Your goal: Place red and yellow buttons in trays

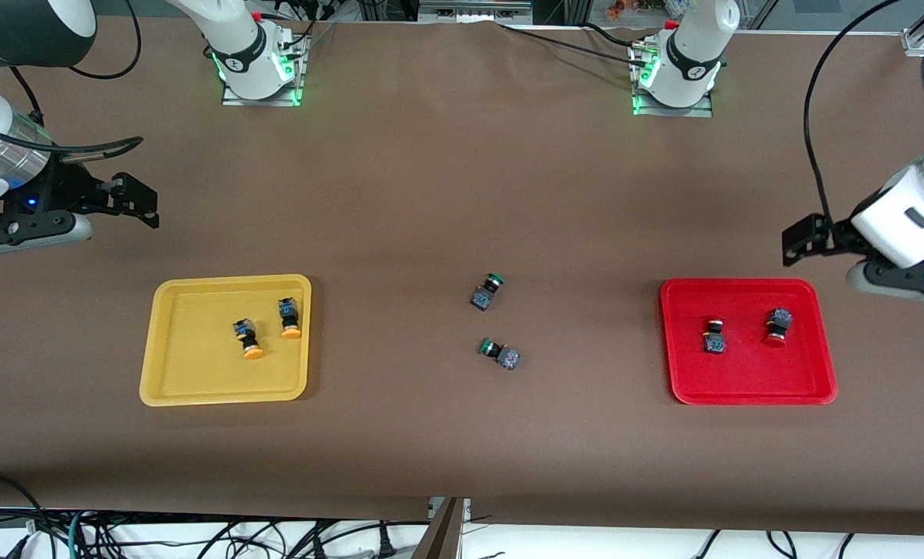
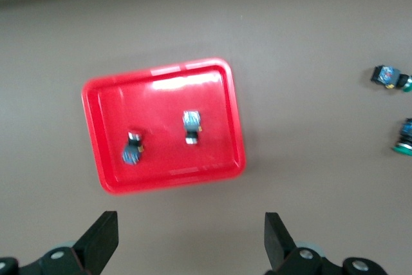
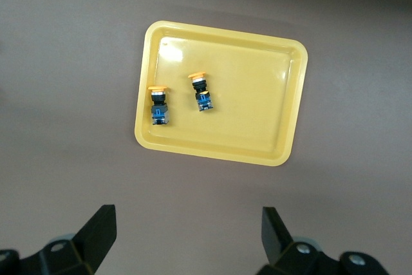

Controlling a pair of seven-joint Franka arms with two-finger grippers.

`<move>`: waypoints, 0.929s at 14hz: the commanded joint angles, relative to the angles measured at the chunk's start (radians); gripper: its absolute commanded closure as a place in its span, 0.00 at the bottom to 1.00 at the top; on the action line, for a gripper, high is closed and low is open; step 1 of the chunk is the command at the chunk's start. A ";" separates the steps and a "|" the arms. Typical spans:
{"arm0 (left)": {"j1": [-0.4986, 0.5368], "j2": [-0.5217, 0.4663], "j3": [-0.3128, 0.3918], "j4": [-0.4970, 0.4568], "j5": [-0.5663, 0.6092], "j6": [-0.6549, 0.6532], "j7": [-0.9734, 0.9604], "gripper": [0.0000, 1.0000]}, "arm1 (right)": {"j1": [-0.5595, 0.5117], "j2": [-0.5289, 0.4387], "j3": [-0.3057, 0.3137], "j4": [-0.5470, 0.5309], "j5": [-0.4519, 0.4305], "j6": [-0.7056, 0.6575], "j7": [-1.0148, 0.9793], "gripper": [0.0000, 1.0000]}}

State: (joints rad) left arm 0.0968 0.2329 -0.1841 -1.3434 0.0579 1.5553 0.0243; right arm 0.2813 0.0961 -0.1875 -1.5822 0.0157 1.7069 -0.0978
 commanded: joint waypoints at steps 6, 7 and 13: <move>-0.174 -0.227 0.207 -0.258 -0.133 -0.023 -0.149 0.00 | 0.001 0.005 -0.001 0.019 -0.007 -0.016 0.012 0.00; -0.174 -0.224 0.207 -0.258 -0.129 -0.021 -0.149 0.00 | 0.001 0.005 -0.001 0.019 -0.007 -0.016 0.012 0.00; -0.169 -0.129 0.207 -0.145 -0.122 -0.069 -0.153 0.00 | 0.001 0.005 -0.001 0.019 -0.007 -0.016 0.012 0.00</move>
State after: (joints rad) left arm -0.0659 0.0602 0.0143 -1.5612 -0.0492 1.5195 -0.1168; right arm 0.2812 0.0961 -0.1878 -1.5822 0.0157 1.7068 -0.0977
